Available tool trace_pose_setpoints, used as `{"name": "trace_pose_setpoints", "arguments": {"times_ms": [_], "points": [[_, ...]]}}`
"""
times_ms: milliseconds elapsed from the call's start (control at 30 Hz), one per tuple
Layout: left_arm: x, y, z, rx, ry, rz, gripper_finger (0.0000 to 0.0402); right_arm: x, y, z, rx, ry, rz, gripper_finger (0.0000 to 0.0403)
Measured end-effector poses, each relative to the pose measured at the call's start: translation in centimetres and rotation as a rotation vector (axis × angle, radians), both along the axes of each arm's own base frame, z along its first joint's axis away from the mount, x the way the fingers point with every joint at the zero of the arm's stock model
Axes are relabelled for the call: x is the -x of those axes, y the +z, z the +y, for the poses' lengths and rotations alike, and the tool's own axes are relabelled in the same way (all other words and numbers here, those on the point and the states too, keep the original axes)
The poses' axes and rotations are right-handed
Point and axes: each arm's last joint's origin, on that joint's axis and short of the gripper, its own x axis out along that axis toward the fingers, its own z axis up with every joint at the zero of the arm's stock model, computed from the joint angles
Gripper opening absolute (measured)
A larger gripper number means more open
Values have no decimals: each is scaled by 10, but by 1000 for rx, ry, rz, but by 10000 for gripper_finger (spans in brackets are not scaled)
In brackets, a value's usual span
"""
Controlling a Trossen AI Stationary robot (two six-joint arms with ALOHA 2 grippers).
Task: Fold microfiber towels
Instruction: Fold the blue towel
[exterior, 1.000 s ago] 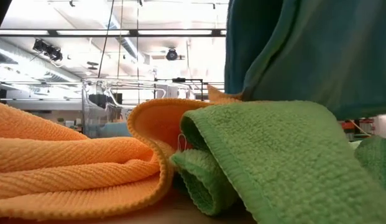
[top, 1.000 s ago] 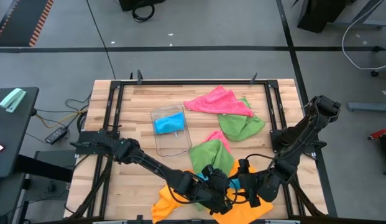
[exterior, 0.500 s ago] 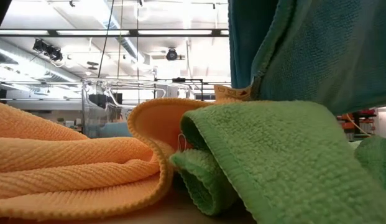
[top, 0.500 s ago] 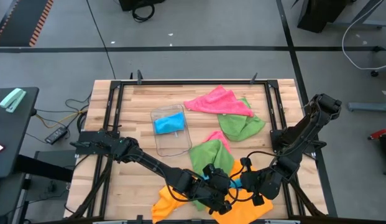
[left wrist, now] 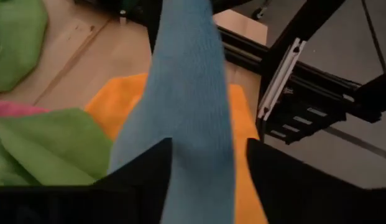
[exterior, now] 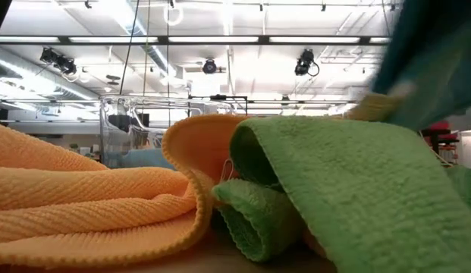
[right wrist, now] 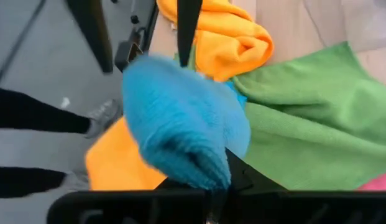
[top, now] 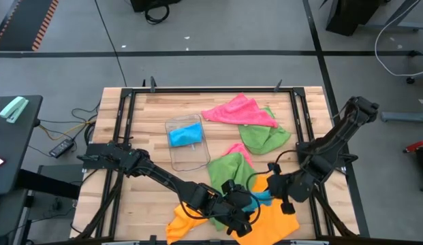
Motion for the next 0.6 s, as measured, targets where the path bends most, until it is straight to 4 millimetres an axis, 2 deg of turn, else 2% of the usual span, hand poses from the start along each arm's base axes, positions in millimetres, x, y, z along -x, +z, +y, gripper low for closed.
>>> {"name": "trace_pose_setpoints", "arguments": {"times_ms": [133, 233, 600], "points": [[-1, -3, 4, 40, 40, 13, 276, -4, 4, -12, -131, -56, 74, 7], [2, -1, 7, 40, 45, 41, 289, -4, 11, -15, -213, -61, 145, 7], [23, 42, 23, -6, -56, 50, 233, 8, 60, -14, -280, 88, 495, 6]]}}
